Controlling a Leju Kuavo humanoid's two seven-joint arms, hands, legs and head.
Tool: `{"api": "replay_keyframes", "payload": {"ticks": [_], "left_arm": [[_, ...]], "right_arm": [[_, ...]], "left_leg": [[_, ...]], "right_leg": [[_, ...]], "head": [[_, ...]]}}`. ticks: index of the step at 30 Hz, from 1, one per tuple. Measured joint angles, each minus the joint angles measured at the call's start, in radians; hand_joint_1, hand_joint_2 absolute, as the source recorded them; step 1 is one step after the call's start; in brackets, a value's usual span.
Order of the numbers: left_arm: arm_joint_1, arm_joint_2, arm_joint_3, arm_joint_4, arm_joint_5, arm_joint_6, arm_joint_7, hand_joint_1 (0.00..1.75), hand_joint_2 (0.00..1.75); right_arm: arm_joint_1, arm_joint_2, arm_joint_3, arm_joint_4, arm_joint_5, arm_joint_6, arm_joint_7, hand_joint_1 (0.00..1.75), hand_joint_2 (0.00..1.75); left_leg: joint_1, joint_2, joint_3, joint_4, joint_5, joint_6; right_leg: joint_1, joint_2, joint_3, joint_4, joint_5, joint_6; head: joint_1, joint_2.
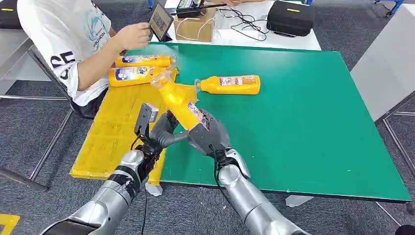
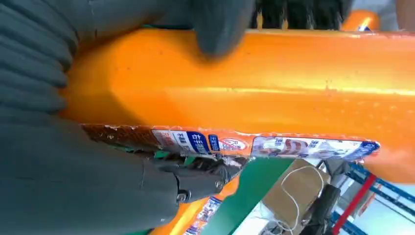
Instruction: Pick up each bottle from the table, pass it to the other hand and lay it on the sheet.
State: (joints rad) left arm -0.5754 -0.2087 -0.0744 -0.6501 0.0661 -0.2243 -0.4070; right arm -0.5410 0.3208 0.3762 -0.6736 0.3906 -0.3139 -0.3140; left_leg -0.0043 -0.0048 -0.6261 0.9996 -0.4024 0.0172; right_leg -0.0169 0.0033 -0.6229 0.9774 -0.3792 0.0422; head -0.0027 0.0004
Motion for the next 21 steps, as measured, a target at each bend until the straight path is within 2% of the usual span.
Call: {"api": "replay_keyframes", "payload": {"ticks": [10,11,17,18,19,21], "left_arm": [[0.022,0.005,-0.024,-0.042,0.077,-0.022,0.003,0.0,1.75],[0.027,0.008,-0.026,-0.046,0.085,-0.027,0.004,0.7,1.75],[0.048,0.023,-0.042,-0.059,0.114,-0.044,-0.002,0.7,1.75],[0.049,0.024,-0.043,-0.059,0.114,-0.044,-0.003,1.75,1.75],[0.049,0.026,-0.044,-0.059,0.114,-0.044,-0.003,1.75,1.75],[0.049,0.028,-0.045,-0.059,0.115,-0.044,-0.004,1.75,1.75]], "right_arm": [[-0.019,0.022,0.039,0.082,0.009,0.031,0.0,1.75,1.75],[-0.02,0.022,0.048,0.085,0.019,0.034,0.003,1.75,1.75],[-0.035,0.021,0.093,0.108,0.054,0.034,0.022,1.75,1.75],[-0.038,0.021,0.098,0.11,0.054,0.034,0.025,1.52,1.75],[-0.04,0.021,0.1,0.112,0.055,0.034,0.026,0.0,1.75],[-0.042,0.021,0.106,0.116,0.055,0.034,0.027,0.0,1.75]], "left_leg": [[0.0,0.0,-0.001,0.0,0.0,0.0],[0.0,0.0,-0.001,0.0,0.0,0.0],[0.0,0.001,-0.001,0.0,0.0,0.0],[0.0,0.001,-0.001,0.0,0.0,0.0],[0.0,0.001,-0.001,0.0,0.0,0.0],[0.0,0.001,-0.001,0.0,0.0,0.0]], "right_leg": [[0.0,0.0,-0.001,0.0,0.0,0.0],[0.0,0.0,-0.001,0.0,0.0,0.0],[0.0,0.0,-0.002,0.0,0.0,0.0],[0.0,0.0,-0.002,0.0,0.0,0.0],[0.0,0.0,-0.002,0.0,0.0,0.0],[0.0,0.0,-0.002,0.0,0.0,0.0]], "head": [[0.0,0.0],[0.0,0.0],[0.0,0.0],[0.0,0.0],[0.0,0.0],[0.0,0.0]]}}
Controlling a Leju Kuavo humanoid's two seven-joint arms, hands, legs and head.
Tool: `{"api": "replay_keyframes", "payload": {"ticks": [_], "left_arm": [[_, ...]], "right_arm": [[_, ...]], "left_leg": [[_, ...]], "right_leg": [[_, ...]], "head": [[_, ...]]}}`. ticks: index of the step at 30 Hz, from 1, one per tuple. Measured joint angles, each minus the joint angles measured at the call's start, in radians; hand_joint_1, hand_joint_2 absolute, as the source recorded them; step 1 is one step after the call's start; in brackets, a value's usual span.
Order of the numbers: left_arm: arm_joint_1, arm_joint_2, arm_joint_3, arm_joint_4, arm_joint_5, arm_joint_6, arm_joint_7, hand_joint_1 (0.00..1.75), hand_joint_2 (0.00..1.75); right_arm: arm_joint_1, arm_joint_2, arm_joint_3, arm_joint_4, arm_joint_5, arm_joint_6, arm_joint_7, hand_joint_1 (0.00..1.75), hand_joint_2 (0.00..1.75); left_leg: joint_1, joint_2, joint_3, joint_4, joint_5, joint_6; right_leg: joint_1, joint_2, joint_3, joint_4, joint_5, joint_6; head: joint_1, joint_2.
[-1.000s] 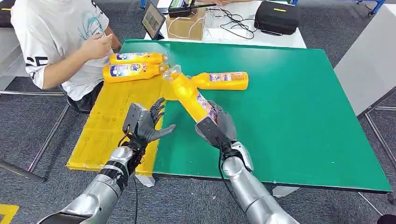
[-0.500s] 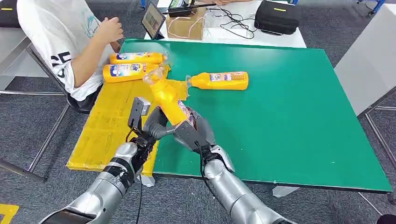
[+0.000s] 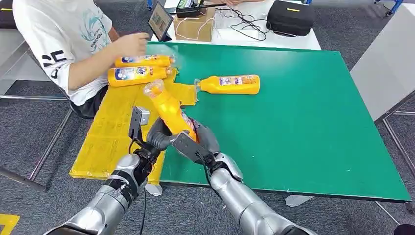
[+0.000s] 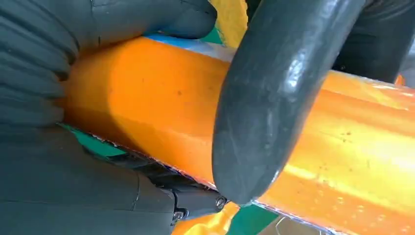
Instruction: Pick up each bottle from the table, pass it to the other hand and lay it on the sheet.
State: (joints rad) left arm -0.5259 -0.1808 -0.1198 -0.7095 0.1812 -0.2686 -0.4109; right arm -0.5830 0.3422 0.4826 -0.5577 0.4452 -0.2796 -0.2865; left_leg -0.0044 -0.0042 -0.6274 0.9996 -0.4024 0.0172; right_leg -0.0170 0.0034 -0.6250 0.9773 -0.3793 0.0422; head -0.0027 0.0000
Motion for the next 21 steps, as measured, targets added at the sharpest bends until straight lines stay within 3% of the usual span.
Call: {"api": "replay_keyframes", "payload": {"ticks": [11,17,21], "left_arm": [[-0.01,0.002,-0.002,-0.001,0.001,0.029,-0.009,1.75,1.75],[-0.022,0.016,-0.003,0.0,-0.042,0.15,-0.033,1.75,1.75],[-0.04,0.06,0.009,0.016,-0.089,0.222,-0.054,1.75,1.75]], "right_arm": [[0.007,0.0,0.011,0.004,-0.052,-0.045,-0.021,0.0,1.75],[0.026,-0.017,-0.016,-0.042,-0.097,-0.074,-0.052,0.0,1.75],[0.05,-0.05,-0.042,-0.124,-0.106,-0.091,-0.053,0.0,1.75]], "left_leg": [[0.0,0.0,0.0,0.0,0.0,0.0],[0.0,0.0,-0.001,0.0,0.0,0.0],[0.0,0.001,-0.001,0.0,0.0,0.0]], "right_leg": [[0.0,0.0,0.0,0.0,0.0,0.0],[0.0,0.0,0.0,0.0,0.0,0.0],[0.0,0.0,-0.001,0.0,0.0,0.0]], "head": [[0.0,0.0],[0.001,0.0],[0.0,0.0]]}}
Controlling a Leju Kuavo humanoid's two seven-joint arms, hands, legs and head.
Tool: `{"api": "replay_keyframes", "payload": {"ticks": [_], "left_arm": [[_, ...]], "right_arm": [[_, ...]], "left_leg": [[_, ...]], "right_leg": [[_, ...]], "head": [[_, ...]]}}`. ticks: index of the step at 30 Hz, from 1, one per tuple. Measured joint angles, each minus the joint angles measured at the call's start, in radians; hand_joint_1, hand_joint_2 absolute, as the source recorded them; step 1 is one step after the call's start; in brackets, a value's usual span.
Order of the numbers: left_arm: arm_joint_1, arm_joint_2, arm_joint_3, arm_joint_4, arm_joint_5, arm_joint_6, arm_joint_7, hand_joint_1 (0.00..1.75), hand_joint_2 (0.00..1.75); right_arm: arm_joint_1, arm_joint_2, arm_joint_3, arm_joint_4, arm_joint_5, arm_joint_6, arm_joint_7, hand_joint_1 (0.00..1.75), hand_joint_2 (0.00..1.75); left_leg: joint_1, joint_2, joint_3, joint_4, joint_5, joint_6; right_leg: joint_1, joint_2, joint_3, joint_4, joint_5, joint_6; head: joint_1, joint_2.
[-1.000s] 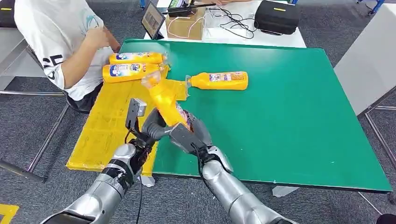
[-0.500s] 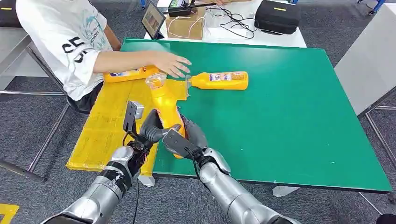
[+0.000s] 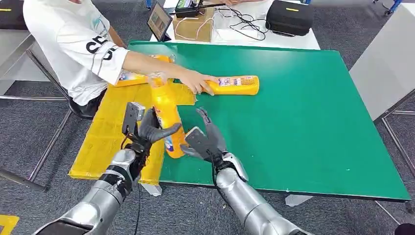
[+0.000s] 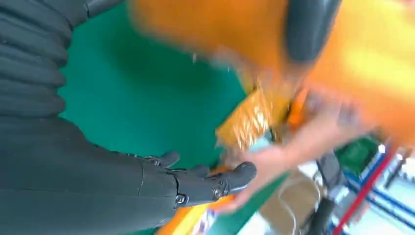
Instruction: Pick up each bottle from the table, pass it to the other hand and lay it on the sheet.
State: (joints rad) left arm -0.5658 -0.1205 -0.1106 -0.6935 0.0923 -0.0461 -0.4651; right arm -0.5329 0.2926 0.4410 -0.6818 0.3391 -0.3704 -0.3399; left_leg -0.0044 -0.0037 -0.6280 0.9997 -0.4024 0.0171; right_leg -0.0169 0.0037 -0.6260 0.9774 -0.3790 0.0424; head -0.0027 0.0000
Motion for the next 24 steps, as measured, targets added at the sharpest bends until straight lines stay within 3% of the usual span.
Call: {"api": "replay_keyframes", "payload": {"ticks": [7,16,24], "left_arm": [[-0.057,0.109,0.008,0.085,-0.395,0.294,-0.013,1.75,1.75],[-0.132,0.258,-0.06,0.216,-0.797,0.357,0.069,1.75,1.75],[-0.146,0.299,-0.092,0.255,-0.816,0.368,0.073,1.75,1.75]], "right_arm": [[0.101,-0.068,-0.046,-0.24,0.026,-0.043,-0.008,0.0,1.75],[0.208,-0.135,-0.073,-0.443,0.053,-0.024,0.001,0.0,1.75],[0.222,-0.153,-0.076,-0.484,0.053,-0.019,0.001,0.0,1.75]], "left_leg": [[0.0,0.0,-0.001,0.0,0.0,0.0],[0.0,0.001,0.0,0.0,0.0,0.0],[0.0,0.0,0.0,0.0,0.0,0.0]], "right_leg": [[0.0,0.0,0.0,0.001,0.0,0.0],[0.0,0.001,-0.001,0.0,0.0,0.0],[0.0,0.0,0.0,0.001,0.0,0.0]], "head": [[0.0,0.0],[0.0,0.0],[0.0,0.0]]}}
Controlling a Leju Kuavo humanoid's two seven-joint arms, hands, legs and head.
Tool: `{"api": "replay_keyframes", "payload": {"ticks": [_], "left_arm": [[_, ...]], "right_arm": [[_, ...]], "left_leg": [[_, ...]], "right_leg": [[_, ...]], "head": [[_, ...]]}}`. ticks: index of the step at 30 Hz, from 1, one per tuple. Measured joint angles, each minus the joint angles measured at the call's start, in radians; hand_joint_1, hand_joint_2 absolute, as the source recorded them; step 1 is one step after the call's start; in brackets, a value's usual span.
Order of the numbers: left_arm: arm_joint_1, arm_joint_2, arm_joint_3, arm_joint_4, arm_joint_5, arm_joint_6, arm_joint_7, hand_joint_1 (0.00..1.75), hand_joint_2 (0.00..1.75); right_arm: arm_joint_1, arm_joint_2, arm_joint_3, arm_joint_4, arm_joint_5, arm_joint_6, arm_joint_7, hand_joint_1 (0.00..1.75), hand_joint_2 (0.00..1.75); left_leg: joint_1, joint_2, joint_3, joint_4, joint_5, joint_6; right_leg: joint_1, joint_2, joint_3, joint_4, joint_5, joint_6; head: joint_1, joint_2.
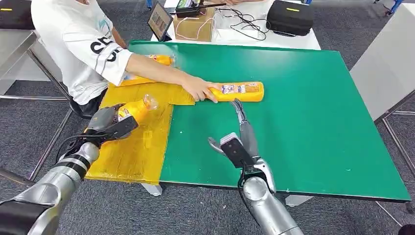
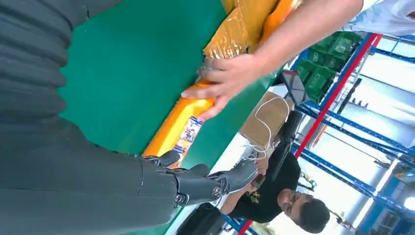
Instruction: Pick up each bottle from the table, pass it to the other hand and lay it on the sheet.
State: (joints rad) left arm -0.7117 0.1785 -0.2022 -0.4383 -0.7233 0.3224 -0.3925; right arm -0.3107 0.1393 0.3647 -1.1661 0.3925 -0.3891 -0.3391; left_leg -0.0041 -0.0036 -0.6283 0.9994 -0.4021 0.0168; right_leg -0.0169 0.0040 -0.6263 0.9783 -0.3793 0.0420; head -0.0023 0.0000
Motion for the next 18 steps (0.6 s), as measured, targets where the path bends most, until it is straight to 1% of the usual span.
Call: {"api": "replay_keyframes", "payload": {"ticks": [11,14,18], "left_arm": [[-0.01,0.007,-0.016,0.019,-0.005,0.001,0.001,1.75,1.75],[-0.013,0.016,-0.04,0.025,-0.095,-0.025,0.013,1.75,1.75],[-0.021,0.045,-0.115,0.054,-0.255,-0.063,0.028,1.75,1.75]], "right_arm": [[0.002,-0.006,0.0,-0.009,0.0,0.0,0.0,0.0,1.75],[0.002,-0.007,0.0,-0.009,-0.003,0.009,-0.002,0.0,1.75],[-0.003,-0.008,-0.002,-0.005,-0.018,0.039,-0.013,0.0,1.75]], "left_leg": [[0.0,0.0,0.0,0.0,0.0,0.0],[0.0,0.0,0.0,0.0,0.0,0.0],[0.0,0.0,0.0,0.0,0.0,0.0]], "right_leg": [[0.0,0.0,0.0,0.0,0.0,0.0],[0.0,0.0,0.0,0.0,0.0,0.0],[0.0,0.0,0.0,0.0,0.0,0.0]], "head": [[0.0,0.0],[0.0,0.0],[0.0,0.0]]}}
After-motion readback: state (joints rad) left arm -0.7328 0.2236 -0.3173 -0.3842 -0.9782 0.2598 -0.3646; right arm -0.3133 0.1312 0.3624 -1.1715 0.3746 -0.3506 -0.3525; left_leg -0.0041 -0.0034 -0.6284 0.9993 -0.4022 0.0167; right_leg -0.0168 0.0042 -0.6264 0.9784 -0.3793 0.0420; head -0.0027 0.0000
